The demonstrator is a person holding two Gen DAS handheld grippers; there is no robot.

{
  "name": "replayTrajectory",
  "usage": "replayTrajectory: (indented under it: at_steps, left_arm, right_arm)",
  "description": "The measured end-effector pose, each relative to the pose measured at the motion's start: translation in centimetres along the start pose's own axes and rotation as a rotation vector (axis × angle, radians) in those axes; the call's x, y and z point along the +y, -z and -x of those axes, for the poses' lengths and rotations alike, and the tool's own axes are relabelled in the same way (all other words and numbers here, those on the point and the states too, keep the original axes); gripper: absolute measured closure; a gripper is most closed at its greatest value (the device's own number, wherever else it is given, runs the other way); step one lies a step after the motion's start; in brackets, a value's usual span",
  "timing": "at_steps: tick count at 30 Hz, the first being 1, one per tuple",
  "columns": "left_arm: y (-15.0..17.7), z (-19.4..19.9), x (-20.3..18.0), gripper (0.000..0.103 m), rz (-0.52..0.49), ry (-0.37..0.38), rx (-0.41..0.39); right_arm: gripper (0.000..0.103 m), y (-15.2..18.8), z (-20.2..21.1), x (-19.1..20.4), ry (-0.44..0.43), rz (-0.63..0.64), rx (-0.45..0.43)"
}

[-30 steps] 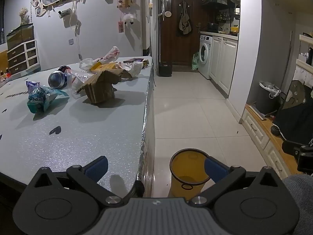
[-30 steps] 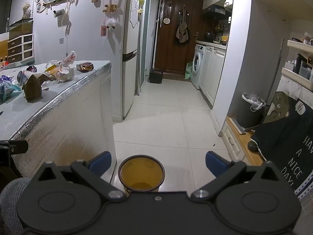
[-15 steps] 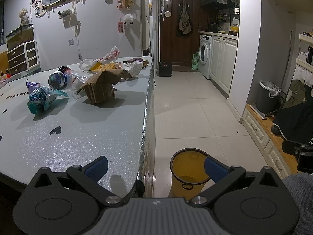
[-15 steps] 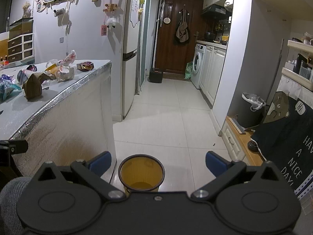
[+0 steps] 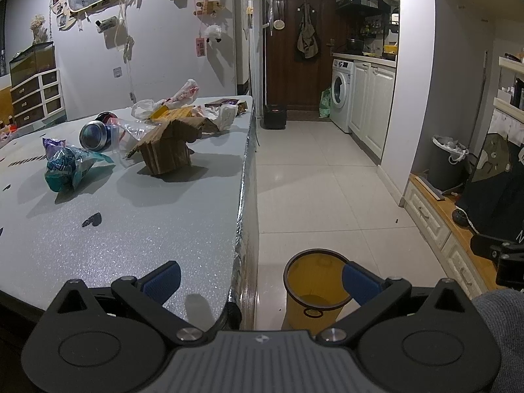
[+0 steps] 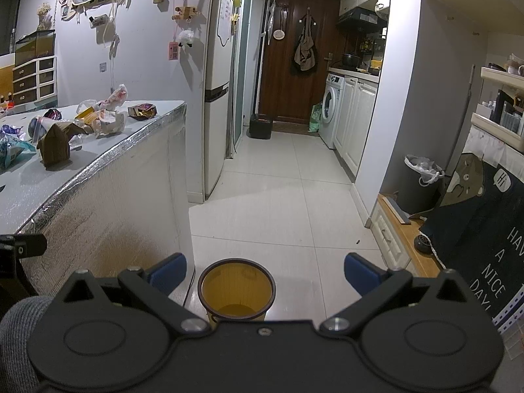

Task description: Collect trash

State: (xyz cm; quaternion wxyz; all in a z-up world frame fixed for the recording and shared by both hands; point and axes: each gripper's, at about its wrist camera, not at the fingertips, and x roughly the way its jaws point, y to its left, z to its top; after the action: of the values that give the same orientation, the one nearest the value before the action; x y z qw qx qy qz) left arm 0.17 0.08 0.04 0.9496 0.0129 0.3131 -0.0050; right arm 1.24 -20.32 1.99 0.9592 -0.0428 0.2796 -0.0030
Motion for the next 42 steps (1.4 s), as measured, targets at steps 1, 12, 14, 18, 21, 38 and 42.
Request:
replayTrajectory:
  at_steps: [1,12,14,18,21,38,42]
  left_arm:
    - [0.00,0.00,-0.01,0.000,0.000,0.000,0.000]
    - [0.00,0.02,-0.09,0.000,-0.001,-0.003,-0.002]
    - [0.01,0.29,-0.24,0.000,-0.002,-0.002,-0.003]
    - [-0.19,0.55,-0.44,0.000,-0.005,-0.001,-0.005]
    - [-0.14,0.56,-0.45,0.000,-0.005,-0.001,-0.006]
    - [-0.15,0.59,-0.50,0.000,-0.006,-0.002,-0.007]
    - [-0.16,0.61,-0.51,0.000,-0.005,-0.002,-0.009]
  right_arm:
    - [0.000,-0.01,0.00,0.00,0.000,0.000,0.000]
    - [0.000,-0.08,-0.05,0.02,-0.001,0.000,0.000]
    - [0.000,0.05,0.10,0.04,-0.001,0.001,-0.001]
    - [0.000,0.06,0.16,0.08,0.000,0.001,-0.001]
    - [0.000,0.06,0.18,0.08,0.000,0.001,-0.002]
    - [0.000,0.07,0.22,0.10,0.000,0.001,-0.002]
    - [0.000,0.05,0.22,0.12,-0.001,0.001,-0.002]
